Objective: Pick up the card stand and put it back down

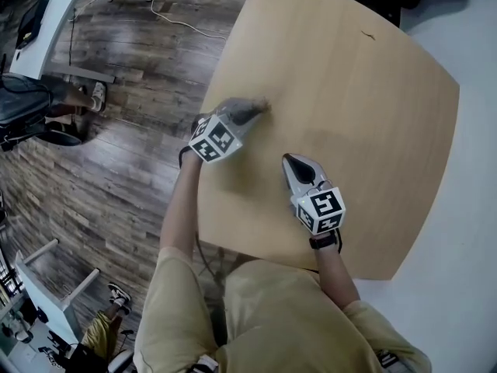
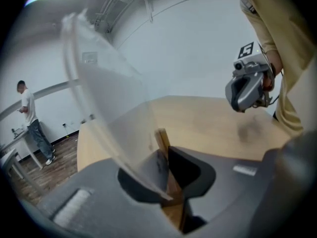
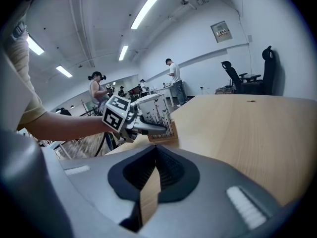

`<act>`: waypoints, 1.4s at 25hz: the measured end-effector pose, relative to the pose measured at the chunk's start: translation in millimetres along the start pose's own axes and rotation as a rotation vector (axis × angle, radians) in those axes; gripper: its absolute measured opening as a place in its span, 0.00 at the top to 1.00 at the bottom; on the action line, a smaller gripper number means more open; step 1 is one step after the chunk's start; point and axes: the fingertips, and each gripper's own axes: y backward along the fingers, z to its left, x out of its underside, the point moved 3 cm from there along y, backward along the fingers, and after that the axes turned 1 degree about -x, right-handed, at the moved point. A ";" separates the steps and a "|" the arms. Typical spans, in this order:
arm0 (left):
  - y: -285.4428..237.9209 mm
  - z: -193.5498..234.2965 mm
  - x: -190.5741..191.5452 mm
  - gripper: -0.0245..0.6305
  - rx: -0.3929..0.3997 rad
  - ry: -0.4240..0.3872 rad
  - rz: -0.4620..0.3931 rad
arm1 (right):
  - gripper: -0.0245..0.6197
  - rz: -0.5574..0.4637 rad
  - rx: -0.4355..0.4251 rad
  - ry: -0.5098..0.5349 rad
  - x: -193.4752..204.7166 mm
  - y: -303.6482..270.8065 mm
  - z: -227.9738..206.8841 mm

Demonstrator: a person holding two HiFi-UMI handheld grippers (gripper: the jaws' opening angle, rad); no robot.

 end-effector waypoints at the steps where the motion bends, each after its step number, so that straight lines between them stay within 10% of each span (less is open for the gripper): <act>1: -3.8 -0.4 2.5 0.89 0.014 -0.012 0.015 | 0.95 0.005 0.001 -0.001 2.1 0.2 0.1; 9: -15.6 -6.2 13.8 0.88 0.017 0.022 0.035 | 0.95 0.019 0.002 0.000 12.6 7.0 3.4; 17: 28.0 3.0 17.0 0.55 -0.176 0.171 0.076 | 0.95 -0.007 0.004 0.020 6.7 36.5 15.6; 24: 92.7 -40.1 2.1 0.63 -0.444 0.356 -0.010 | 0.95 -0.062 -0.006 0.043 -1.0 71.3 28.4; 35: 127.7 -164.4 -78.2 0.78 -0.587 0.452 -0.144 | 0.95 -0.156 -0.027 0.132 -10.6 152.8 49.8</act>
